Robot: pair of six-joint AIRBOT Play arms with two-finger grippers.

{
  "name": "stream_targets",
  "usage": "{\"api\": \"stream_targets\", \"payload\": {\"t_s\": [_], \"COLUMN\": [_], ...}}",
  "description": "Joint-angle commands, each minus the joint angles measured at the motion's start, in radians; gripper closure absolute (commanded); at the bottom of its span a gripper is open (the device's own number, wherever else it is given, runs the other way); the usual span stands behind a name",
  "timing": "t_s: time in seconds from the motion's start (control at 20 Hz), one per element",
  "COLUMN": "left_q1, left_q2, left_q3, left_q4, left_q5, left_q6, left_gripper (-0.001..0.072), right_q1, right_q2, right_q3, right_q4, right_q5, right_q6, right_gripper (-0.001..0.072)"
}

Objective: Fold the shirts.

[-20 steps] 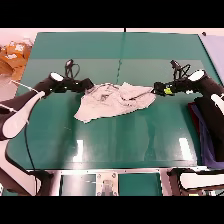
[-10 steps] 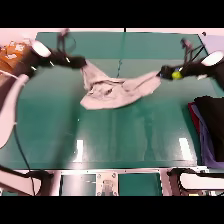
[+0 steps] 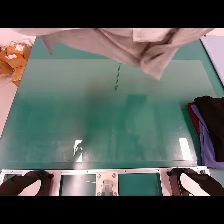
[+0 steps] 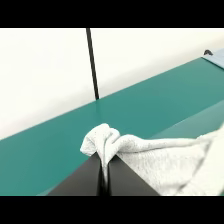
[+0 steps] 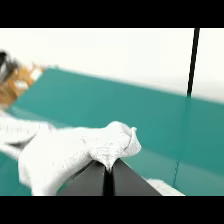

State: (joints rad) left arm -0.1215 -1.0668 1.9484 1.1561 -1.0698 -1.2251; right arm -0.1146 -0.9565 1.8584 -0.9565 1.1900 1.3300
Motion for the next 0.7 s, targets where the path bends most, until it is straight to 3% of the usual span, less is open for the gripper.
{"api": "stream_targets", "payload": {"t_s": [0.0, 0.1, 0.25, 0.5, 0.65], "left_q1": [0.001, 0.001, 0.001, 0.001, 0.001], "left_q2": [0.165, 0.185, 0.146, -0.043, -0.232], "left_q3": [0.015, 0.014, -0.019, -0.137, -0.298], "left_q4": [0.057, 0.085, 0.175, 0.197, 0.174], "left_q5": [-0.115, -0.207, -0.297, -0.297, -0.220], "left_q6": [-0.040, -0.072, -0.148, -0.162, -0.159], "left_gripper": [0.0689, 0.0689, 0.0689, 0.0689, 0.0689], "right_q1": [0.000, 0.000, 0.001, 0.002, 0.011], "right_q2": [0.184, 0.240, 0.225, 0.048, -0.149], "right_q3": [0.034, 0.034, 0.016, -0.273, -0.556], "right_q4": [-0.010, -0.051, -0.095, -0.075, 0.015], "right_q5": [-0.045, -0.109, -0.092, -0.084, -0.211], "right_q6": [0.027, 0.084, 0.104, 0.100, 0.000], "right_gripper": [0.0703, 0.0703, 0.0702, 0.0702, 0.0701]}}
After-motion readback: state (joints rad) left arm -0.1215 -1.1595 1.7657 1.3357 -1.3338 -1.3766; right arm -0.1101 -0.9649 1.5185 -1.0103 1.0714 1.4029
